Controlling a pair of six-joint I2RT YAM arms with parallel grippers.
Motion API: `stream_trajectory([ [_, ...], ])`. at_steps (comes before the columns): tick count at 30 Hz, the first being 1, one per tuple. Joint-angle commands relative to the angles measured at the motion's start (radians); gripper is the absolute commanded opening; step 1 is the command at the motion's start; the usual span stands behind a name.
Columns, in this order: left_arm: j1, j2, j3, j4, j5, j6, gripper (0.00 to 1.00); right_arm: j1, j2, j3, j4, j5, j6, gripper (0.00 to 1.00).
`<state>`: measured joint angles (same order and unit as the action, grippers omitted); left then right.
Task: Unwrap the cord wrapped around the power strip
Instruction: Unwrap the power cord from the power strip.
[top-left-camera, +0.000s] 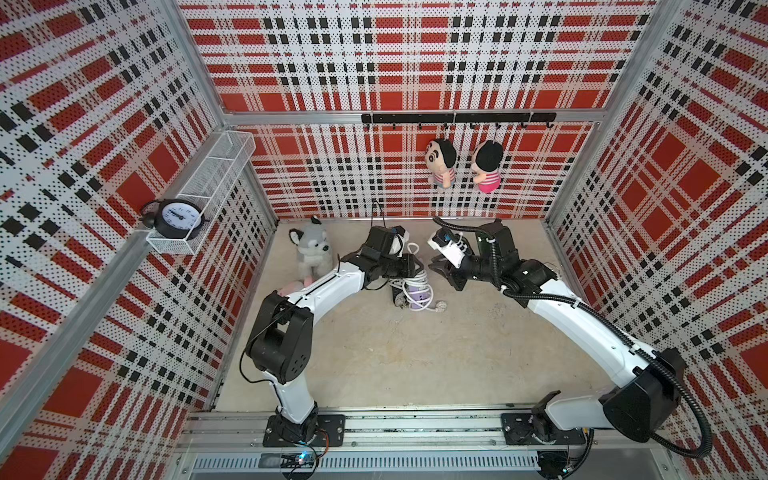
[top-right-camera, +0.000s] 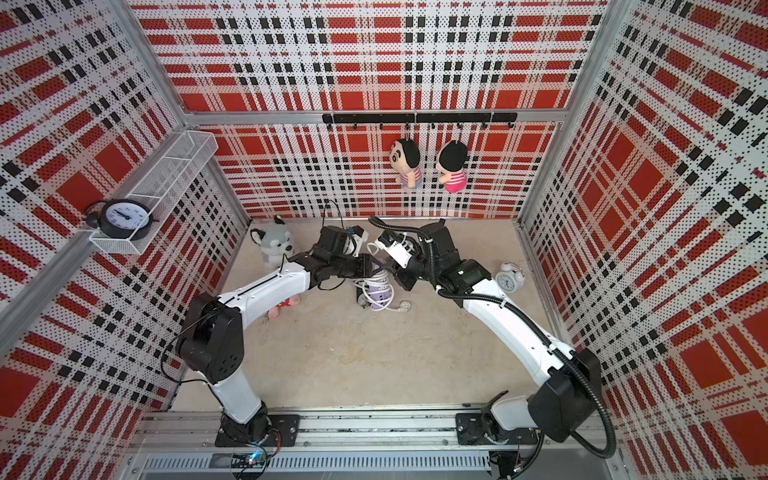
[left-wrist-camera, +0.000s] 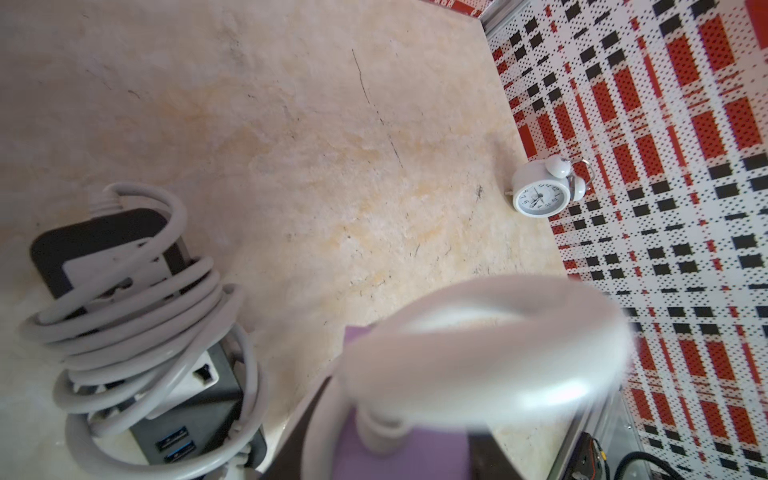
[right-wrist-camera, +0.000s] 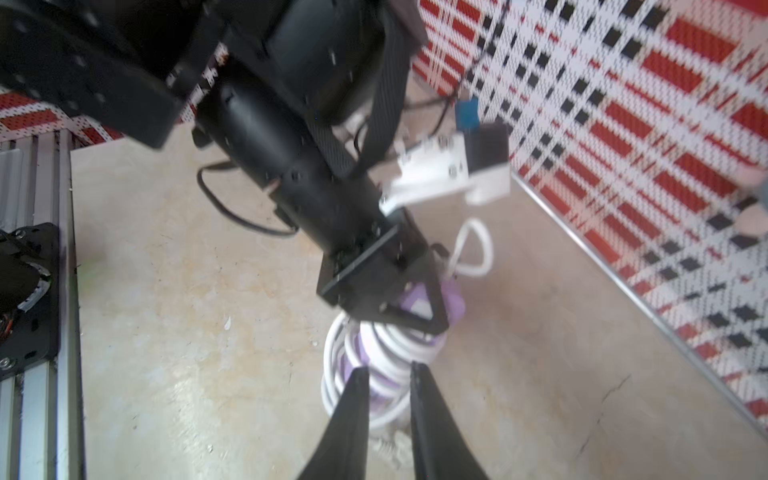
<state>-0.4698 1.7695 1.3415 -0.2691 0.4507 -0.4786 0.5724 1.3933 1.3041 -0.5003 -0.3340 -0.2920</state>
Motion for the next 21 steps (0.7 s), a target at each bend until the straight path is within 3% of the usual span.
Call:
stream_trajectory([
  [1, 0.034, 0.010, 0.026, 0.090, 0.120, -0.042, 0.00, 0.032, 0.020, -0.035, -0.110, 0.024, -0.032, 0.22],
  [5, 0.040, 0.029, 0.044, 0.090, 0.136, -0.060, 0.00, 0.061, 0.008, -0.114, -0.031, -0.026, -0.006, 0.25],
  [8, 0.051, 0.036, 0.037, 0.114, 0.154, -0.090, 0.00, 0.098, 0.007, -0.161, 0.045, 0.018, -0.001, 0.33],
  [13, 0.065, 0.013, 0.002, 0.197, 0.174, -0.160, 0.00, 0.090, -0.027, -0.226, 0.177, 0.081, 0.102, 0.30],
  [18, 0.073, -0.019, 0.003, 0.204, 0.147, -0.183, 0.00, 0.058, -0.007, -0.222, 0.148, 0.117, 0.325, 0.27],
  [21, 0.076, -0.035, -0.010, 0.226, 0.129, -0.207, 0.00, 0.056, -0.041, -0.264, 0.201, 0.102, 0.540, 0.28],
])
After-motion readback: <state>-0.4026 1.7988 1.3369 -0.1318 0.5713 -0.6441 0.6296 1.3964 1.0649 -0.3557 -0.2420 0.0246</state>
